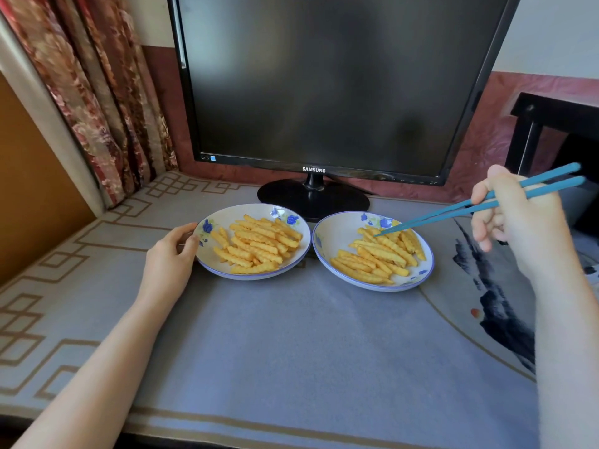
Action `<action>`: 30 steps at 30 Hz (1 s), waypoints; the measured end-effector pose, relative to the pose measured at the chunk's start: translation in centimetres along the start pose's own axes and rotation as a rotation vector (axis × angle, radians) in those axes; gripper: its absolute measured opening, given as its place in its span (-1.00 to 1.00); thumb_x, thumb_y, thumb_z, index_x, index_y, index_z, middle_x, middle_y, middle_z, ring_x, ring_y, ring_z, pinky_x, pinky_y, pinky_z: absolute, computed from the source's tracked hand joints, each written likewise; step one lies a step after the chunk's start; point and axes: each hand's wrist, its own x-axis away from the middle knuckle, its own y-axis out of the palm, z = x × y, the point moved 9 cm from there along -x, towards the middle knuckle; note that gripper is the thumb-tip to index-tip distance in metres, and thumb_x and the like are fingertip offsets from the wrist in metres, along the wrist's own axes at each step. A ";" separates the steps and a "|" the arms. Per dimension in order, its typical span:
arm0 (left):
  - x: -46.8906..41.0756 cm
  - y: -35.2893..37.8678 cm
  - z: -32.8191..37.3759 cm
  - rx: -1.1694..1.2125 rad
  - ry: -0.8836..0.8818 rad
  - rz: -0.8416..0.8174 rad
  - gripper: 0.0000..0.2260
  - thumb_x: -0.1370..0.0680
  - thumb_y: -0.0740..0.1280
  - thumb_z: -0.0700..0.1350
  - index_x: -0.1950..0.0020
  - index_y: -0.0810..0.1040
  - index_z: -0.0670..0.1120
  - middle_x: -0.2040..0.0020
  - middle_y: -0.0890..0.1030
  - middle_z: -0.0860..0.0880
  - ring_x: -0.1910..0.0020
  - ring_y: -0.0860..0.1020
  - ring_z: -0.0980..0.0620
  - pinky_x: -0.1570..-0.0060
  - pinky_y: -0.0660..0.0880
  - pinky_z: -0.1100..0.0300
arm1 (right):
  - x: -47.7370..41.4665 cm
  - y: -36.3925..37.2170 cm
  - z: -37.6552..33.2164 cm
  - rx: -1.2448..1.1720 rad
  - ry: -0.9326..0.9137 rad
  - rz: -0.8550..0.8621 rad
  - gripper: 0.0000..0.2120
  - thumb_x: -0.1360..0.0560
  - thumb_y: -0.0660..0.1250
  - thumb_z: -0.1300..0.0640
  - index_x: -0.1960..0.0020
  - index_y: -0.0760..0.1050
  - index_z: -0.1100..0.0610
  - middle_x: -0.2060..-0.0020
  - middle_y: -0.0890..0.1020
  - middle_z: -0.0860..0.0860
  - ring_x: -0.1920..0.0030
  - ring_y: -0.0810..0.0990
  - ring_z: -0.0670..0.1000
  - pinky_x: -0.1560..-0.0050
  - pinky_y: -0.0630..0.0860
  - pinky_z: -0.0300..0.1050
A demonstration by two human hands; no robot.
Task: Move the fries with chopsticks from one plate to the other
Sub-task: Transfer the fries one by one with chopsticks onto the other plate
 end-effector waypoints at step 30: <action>0.0 0.0 -0.1 -0.012 -0.008 0.002 -0.72 -0.60 0.19 -0.13 -0.28 0.52 -0.09 -0.17 0.59 -0.08 -0.12 0.47 0.06 -0.04 0.30 0.24 | 1.2 4.5 0.1 -0.042 -0.005 -0.078 -0.61 -0.66 0.10 0.08 0.28 0.41 0.23 0.68 0.42 0.09 0.71 0.32 0.00 0.64 0.21 -0.35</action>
